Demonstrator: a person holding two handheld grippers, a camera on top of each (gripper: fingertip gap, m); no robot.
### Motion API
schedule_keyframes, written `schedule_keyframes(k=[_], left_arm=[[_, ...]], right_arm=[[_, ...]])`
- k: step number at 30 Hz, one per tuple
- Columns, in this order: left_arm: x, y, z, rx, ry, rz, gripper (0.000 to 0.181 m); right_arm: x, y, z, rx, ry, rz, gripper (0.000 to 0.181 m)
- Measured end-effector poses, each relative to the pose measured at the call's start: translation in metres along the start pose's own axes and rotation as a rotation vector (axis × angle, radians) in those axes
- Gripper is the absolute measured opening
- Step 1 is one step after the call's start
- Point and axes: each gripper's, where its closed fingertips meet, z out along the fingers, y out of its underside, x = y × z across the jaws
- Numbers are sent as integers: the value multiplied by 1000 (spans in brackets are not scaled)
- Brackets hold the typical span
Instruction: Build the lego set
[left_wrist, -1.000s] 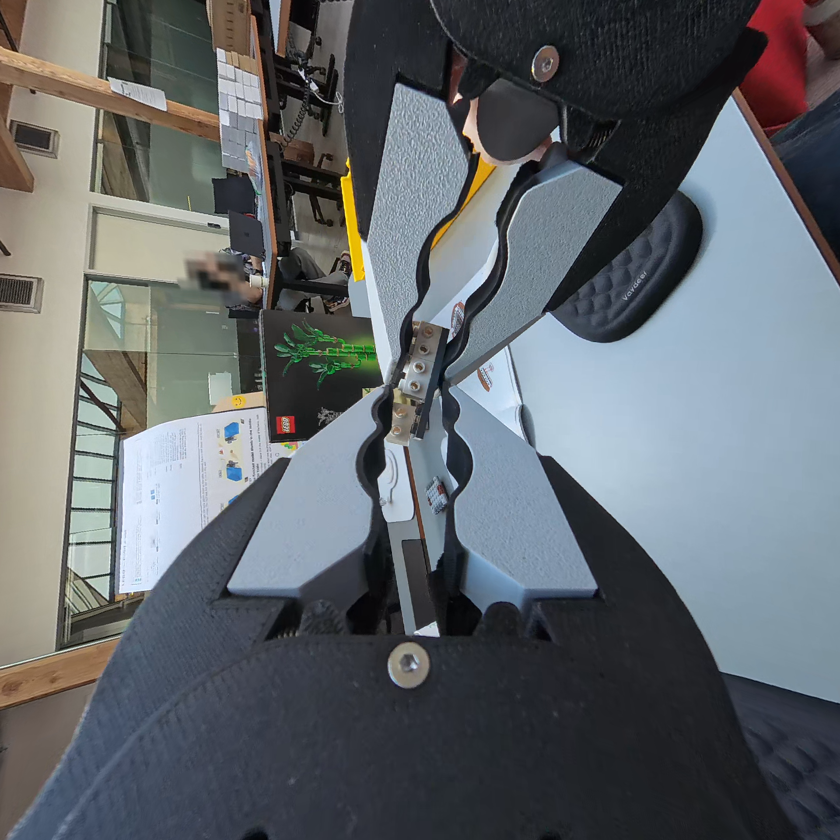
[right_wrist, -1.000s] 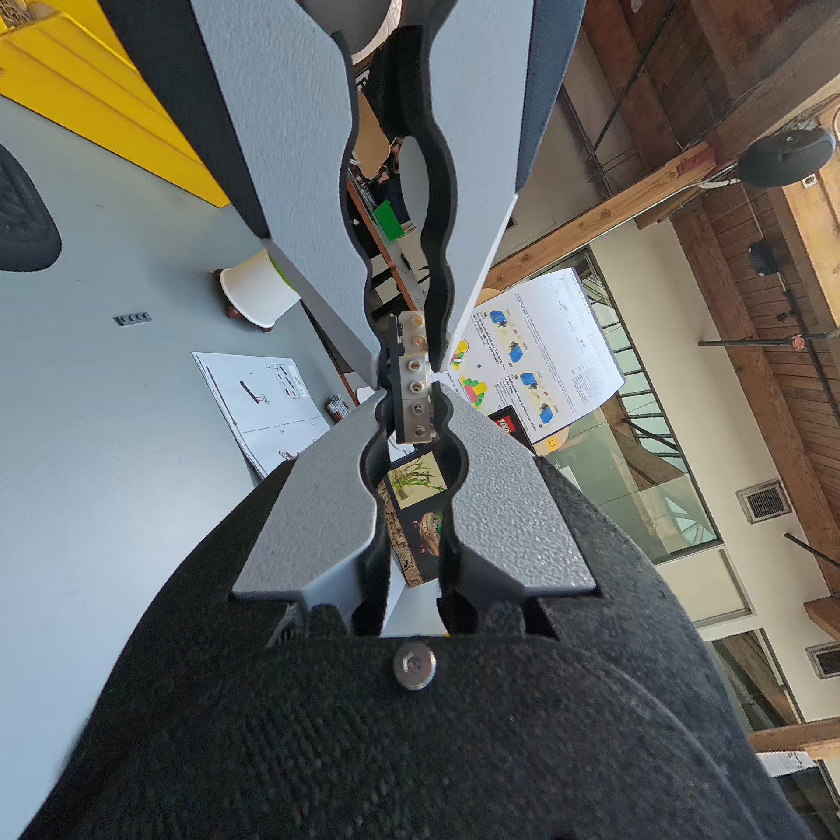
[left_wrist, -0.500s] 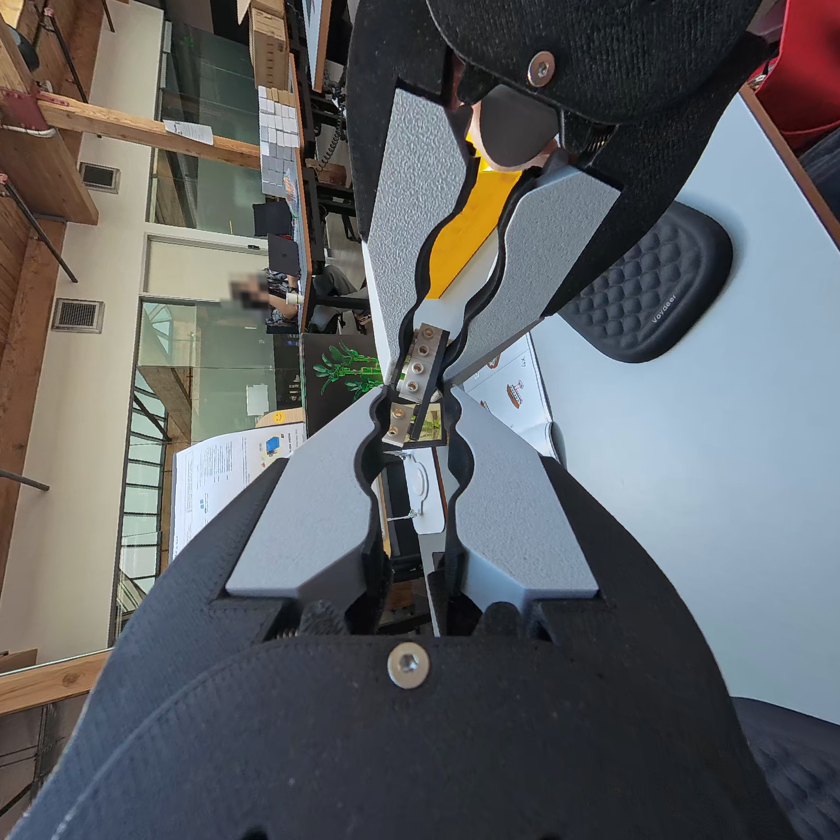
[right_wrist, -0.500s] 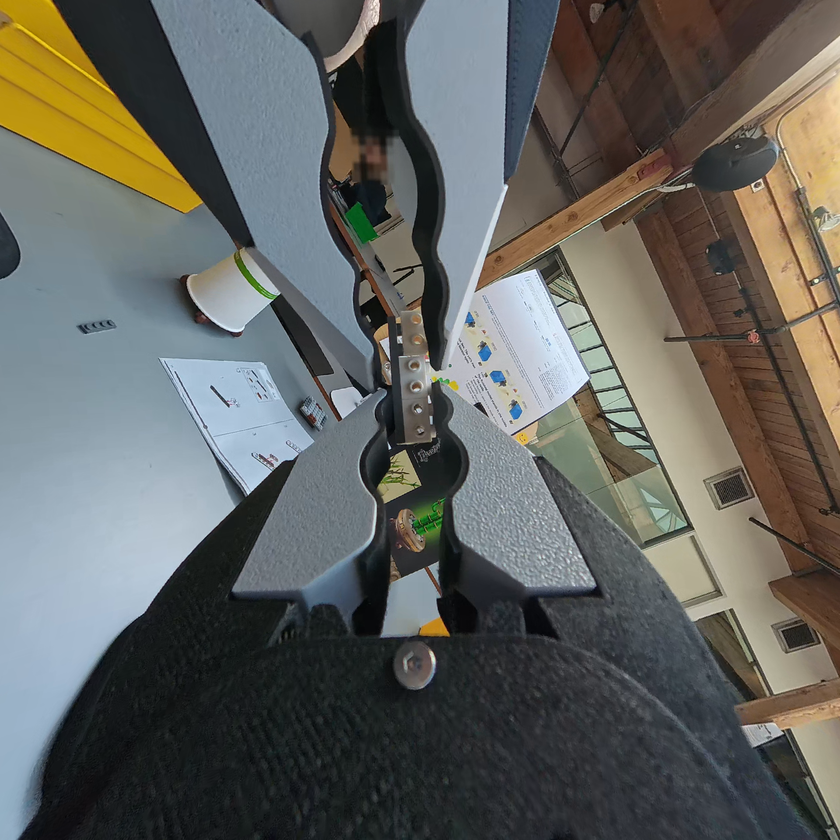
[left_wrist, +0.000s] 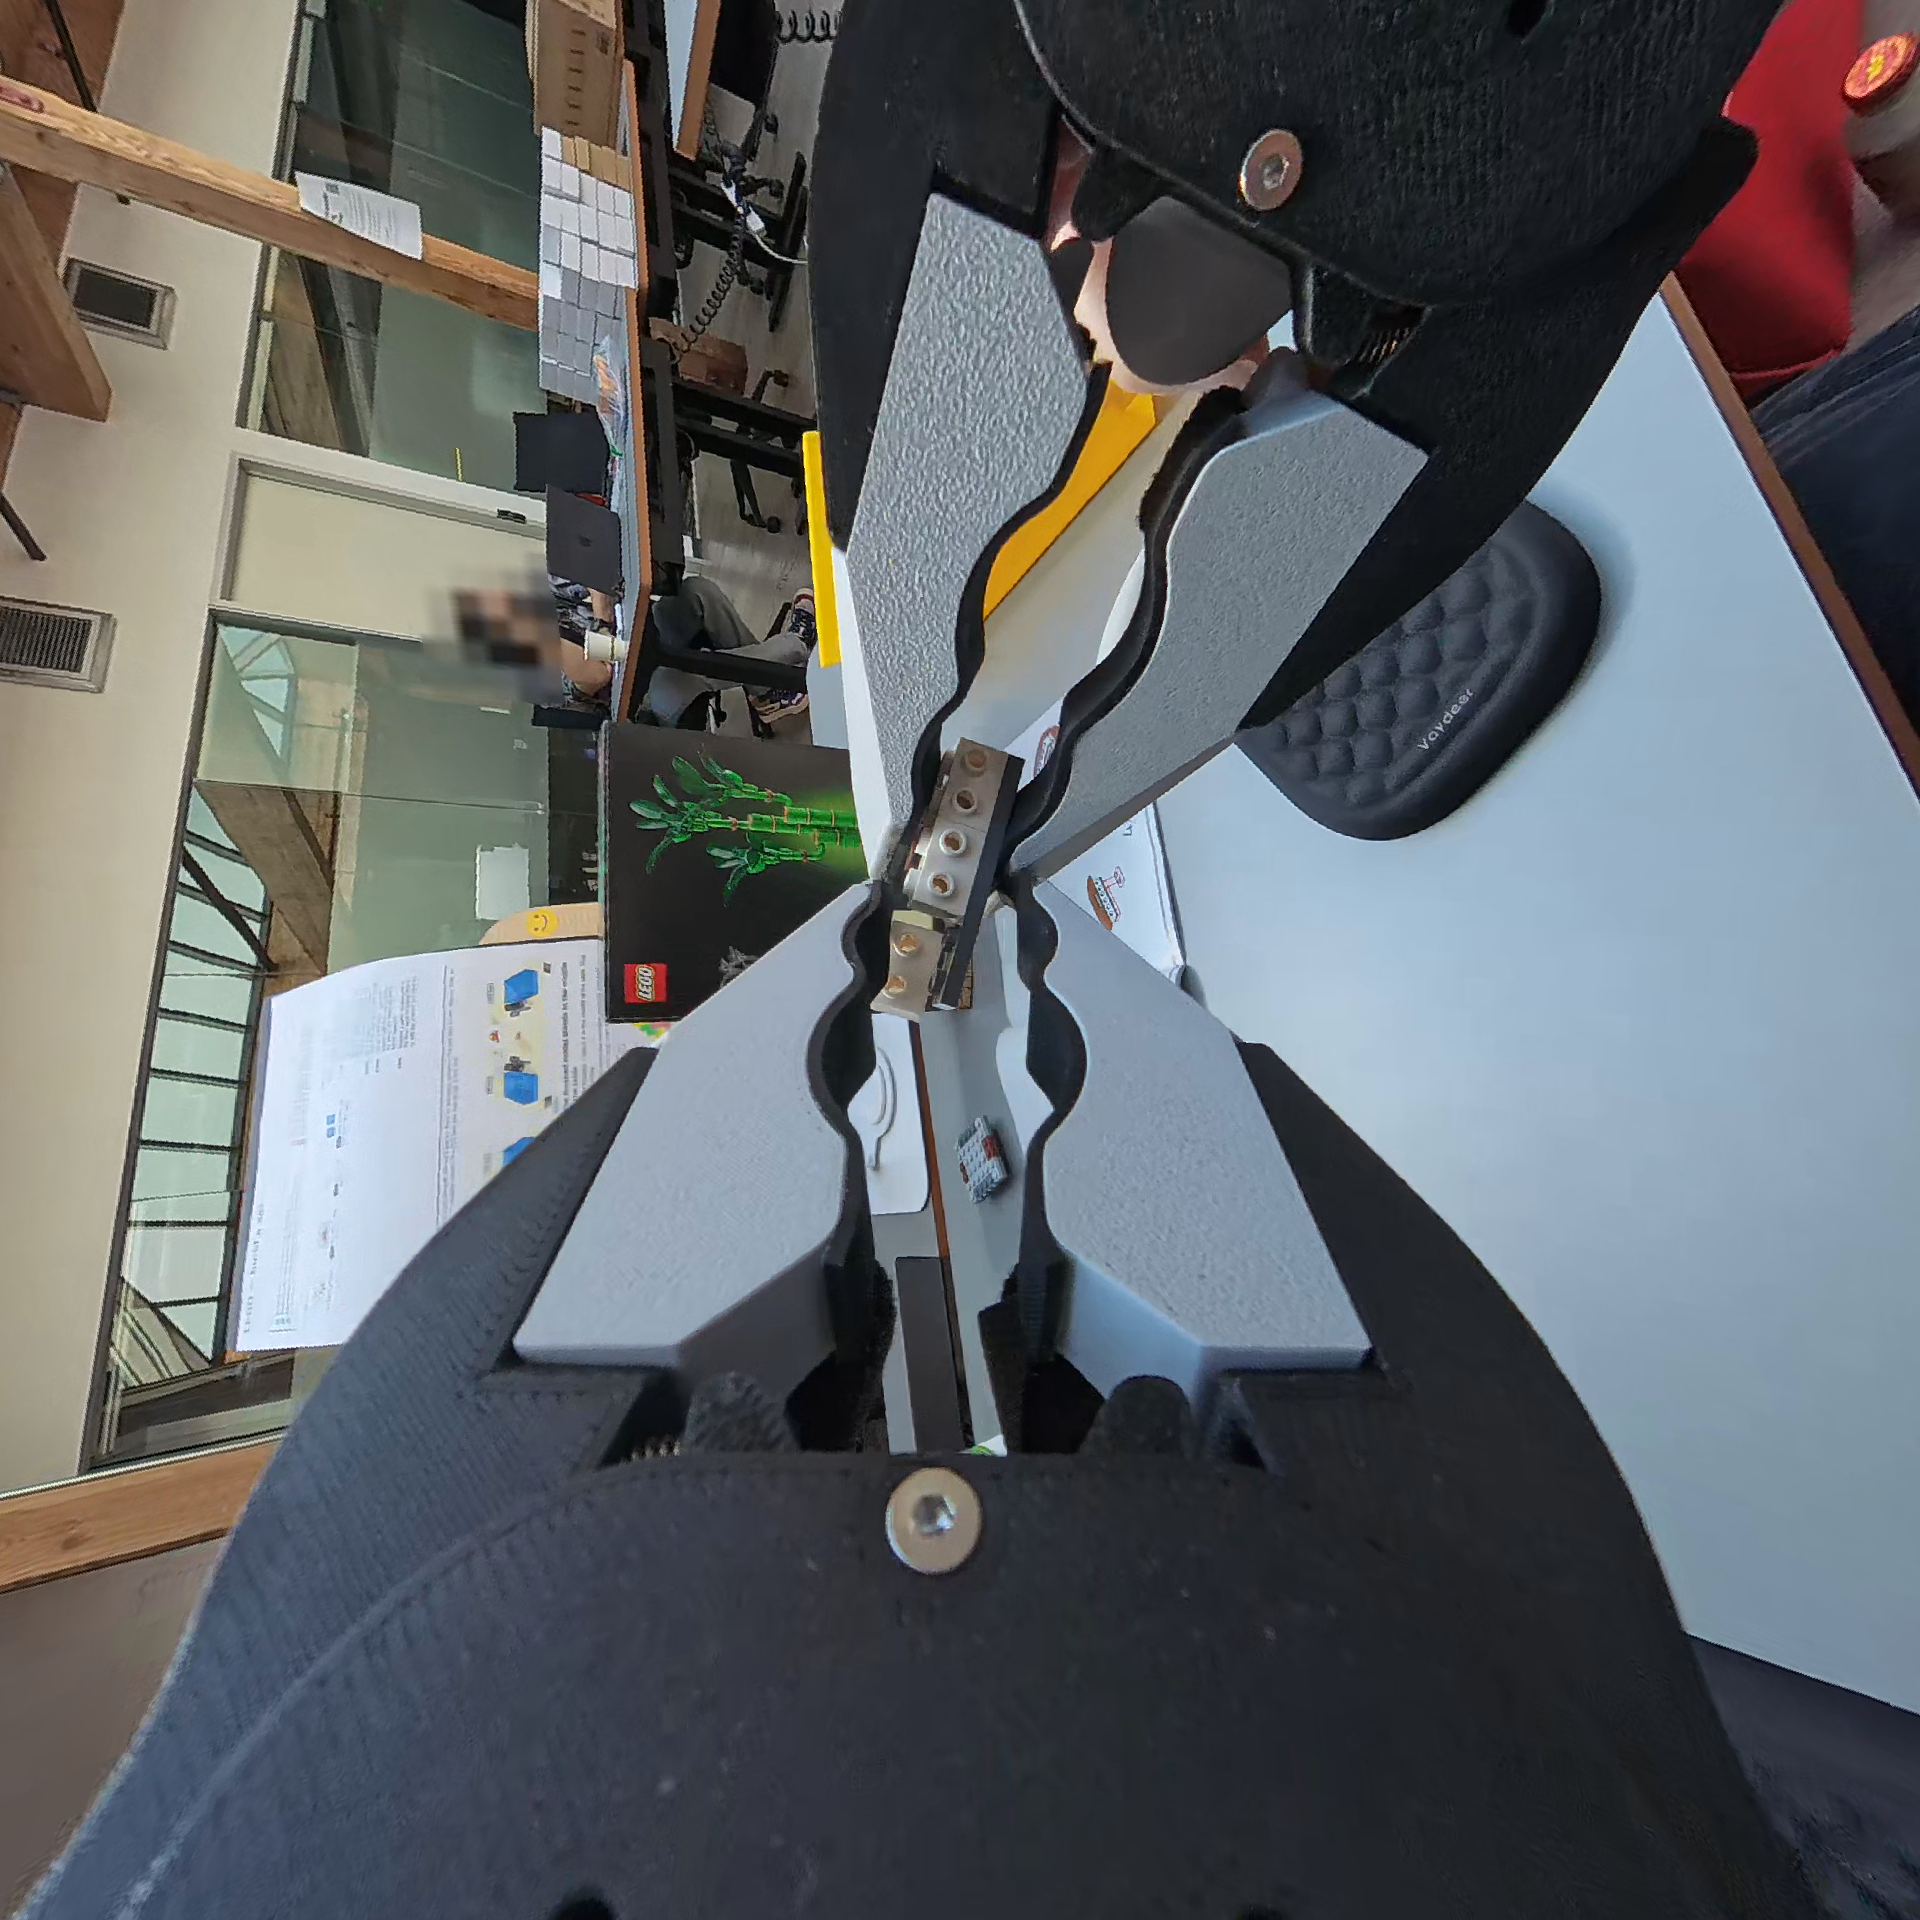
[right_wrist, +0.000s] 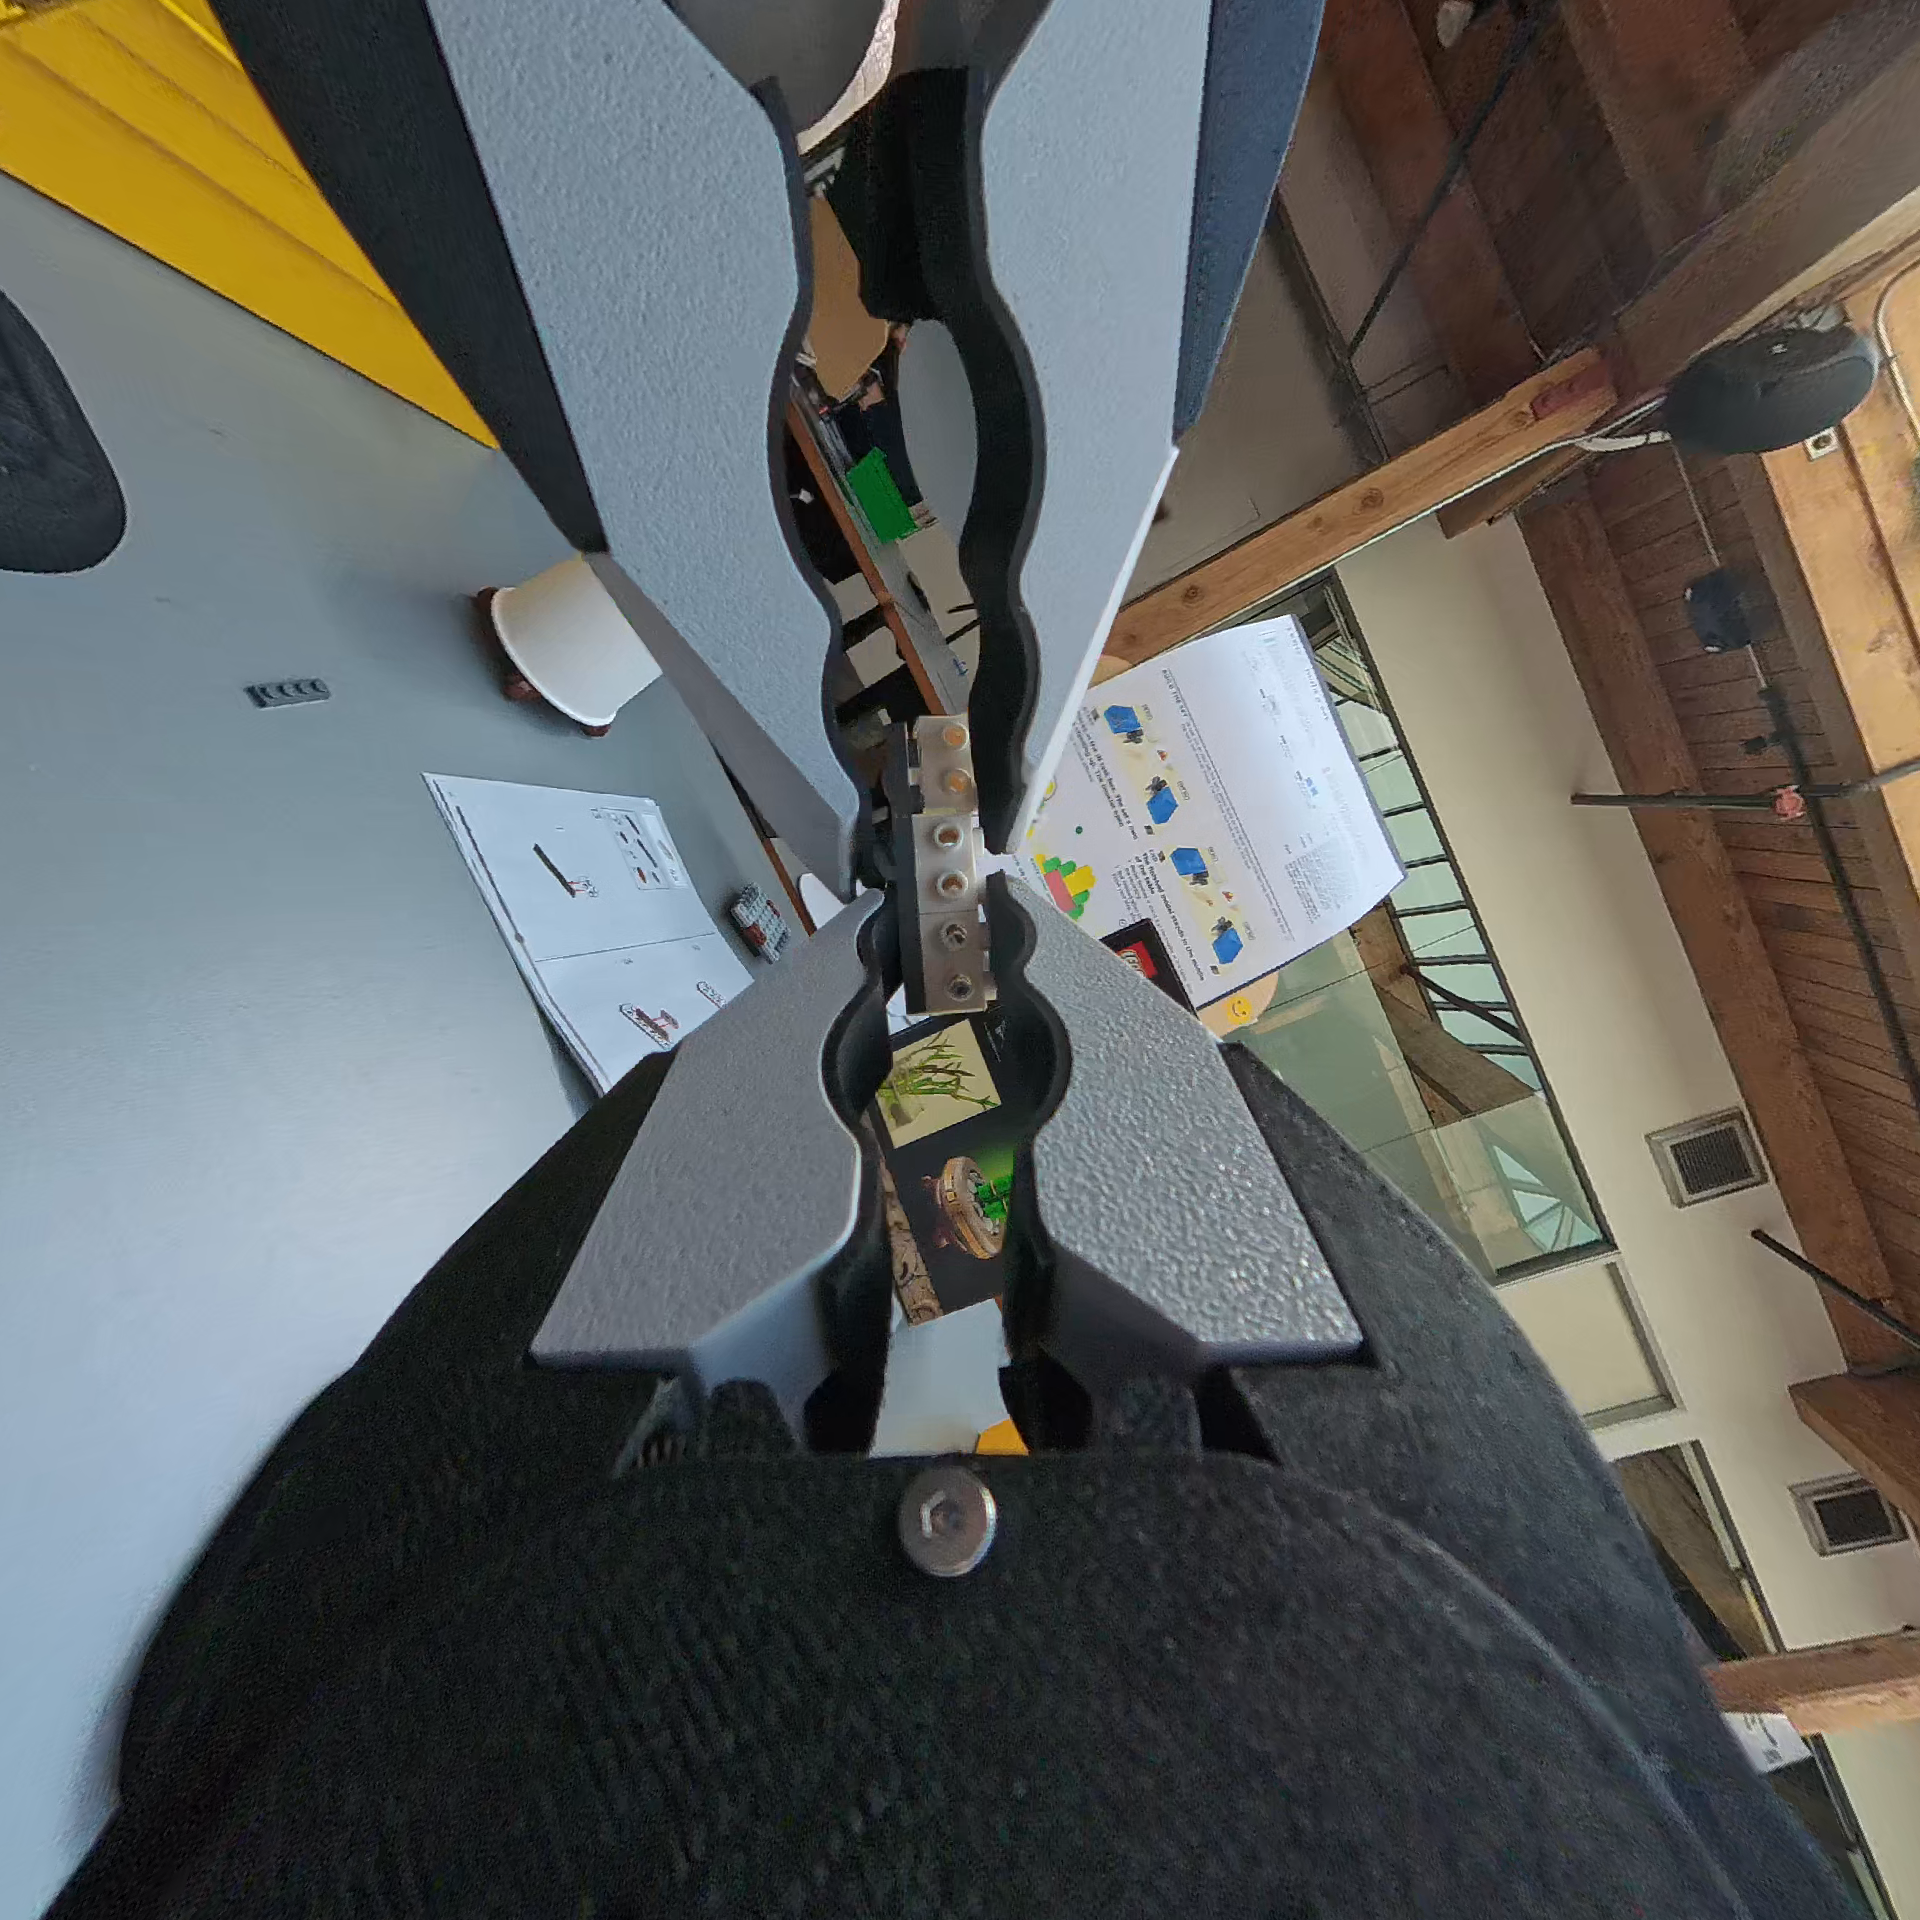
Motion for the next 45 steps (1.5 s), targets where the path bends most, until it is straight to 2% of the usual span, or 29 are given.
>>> schedule_keyframes(k=[5, 14, 20, 23, 26, 31, 34, 39, 45], left_arm=[[37, 27, 12, -24, 60, -114, 22], [141, 84, 42, -66, 248, -429, 20], [187, 104, 48, -109, 355, -590, 23], [203, 110, 48, -129, 393, -632, 26], [208, 113, 47, -132, 411, -662, 20], [197, 125, 39, -155, 416, -716, 36], [190, 135, 29, -162, 470, -811, 40], [189, 138, 23, -67, 569, -981, 34], [195, 149, 33, -100, 471, -902, 29]], right_arm=[[-50, 16, 15, -15, -163, 29, 14], [-173, 57, 32, -87, -558, 194, 14], [-221, 66, 33, -132, -761, 211, 14], [-228, 65, 33, -143, -810, 213, 15], [-231, 68, 31, -163, -848, 200, 15], [-222, 78, 22, -193, -860, 197, 15], [-215, 82, 18, -187, -850, 236, 15], [-215, 84, 18, -184, -837, 245, 15], [-212, 82, 18, -173, -826, 243, 15]])
